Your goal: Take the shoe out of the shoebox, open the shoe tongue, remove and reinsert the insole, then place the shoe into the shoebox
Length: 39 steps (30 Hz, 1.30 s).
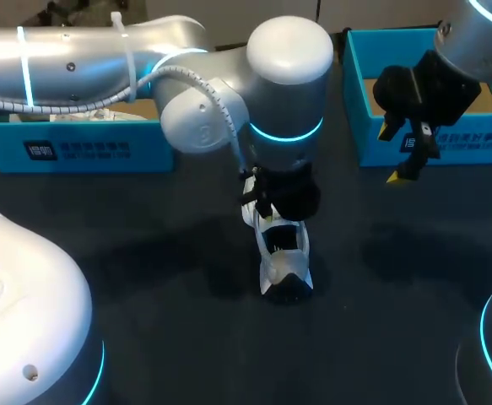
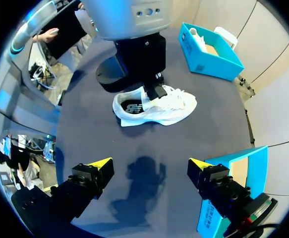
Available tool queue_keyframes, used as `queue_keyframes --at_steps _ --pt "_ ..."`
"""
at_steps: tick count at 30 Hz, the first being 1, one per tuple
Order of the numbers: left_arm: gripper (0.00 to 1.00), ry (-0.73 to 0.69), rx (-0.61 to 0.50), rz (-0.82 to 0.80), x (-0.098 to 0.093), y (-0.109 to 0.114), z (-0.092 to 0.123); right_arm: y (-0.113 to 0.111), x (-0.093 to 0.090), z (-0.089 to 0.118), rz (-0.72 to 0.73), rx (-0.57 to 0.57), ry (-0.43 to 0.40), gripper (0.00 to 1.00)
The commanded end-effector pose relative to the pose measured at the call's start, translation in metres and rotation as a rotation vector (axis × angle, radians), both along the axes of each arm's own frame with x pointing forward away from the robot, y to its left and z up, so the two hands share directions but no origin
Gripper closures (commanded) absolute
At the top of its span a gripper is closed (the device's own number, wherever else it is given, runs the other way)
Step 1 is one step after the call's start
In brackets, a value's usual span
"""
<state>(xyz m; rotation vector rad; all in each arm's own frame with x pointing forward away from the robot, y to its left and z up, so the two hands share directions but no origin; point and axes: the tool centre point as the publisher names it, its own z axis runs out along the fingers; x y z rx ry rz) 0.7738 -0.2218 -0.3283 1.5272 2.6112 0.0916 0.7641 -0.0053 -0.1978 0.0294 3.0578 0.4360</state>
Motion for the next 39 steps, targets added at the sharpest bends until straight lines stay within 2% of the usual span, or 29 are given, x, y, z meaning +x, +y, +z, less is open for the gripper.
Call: queue_keyframes --at_steps 1,2,3,4,18,20,26,28,31,36,39 --pt "0.58 0.02 -0.049 0.098 -0.005 0.01 0.017 0.001 0.001 -0.001 0.0 -0.002 0.001 0.0" --pt "0.53 0.041 -0.064 0.125 -0.008 0.012 0.018 0.001 0.001 -0.001 0.0 -0.002 0.001 0.0" --pt "0.21 0.041 -0.064 0.125 -0.008 0.012 0.018 0.001 0.001 -0.001 0.0 -0.002 0.001 0.0" --pt "0.0 0.041 -0.064 0.125 -0.008 0.012 0.018 0.001 0.001 -0.001 0.0 -0.002 0.001 0.0" --pt "0.0 0.042 -0.063 0.149 -0.009 0.012 0.018 0.001 0.001 -0.001 0.0 -0.002 0.001 0.0" --pt "0.0 0.008 -0.078 0.302 -0.022 0.009 0.018 0.001 0.001 -0.001 0.0 -0.002 0.001 0.0" --pt "0.0 -0.005 -0.048 0.688 -0.039 0.004 0.033 0.001 0.001 -0.001 0.0 -0.002 0.001 0.0" --pt "0.0 0.015 -0.061 0.727 -0.044 0.004 0.036 0.001 0.001 -0.001 0.0 -0.002 0.001 0.0" --pt "0.0 -0.005 -0.07 0.896 -0.053 0.005 0.038 0.001 0.001 -0.001 0.0 -0.002 0.001 0.0" --pt "0.0 -0.034 -0.126 1.066 -0.067 0.007 0.031 0.001 0.001 -0.001 0.0 -0.002 0.001 0.0" --pt "0.0 -0.041 -0.153 1.114 -0.081 0.003 0.024 0.001 0.001 -0.001 0.0 -0.002 0.001 0.0"
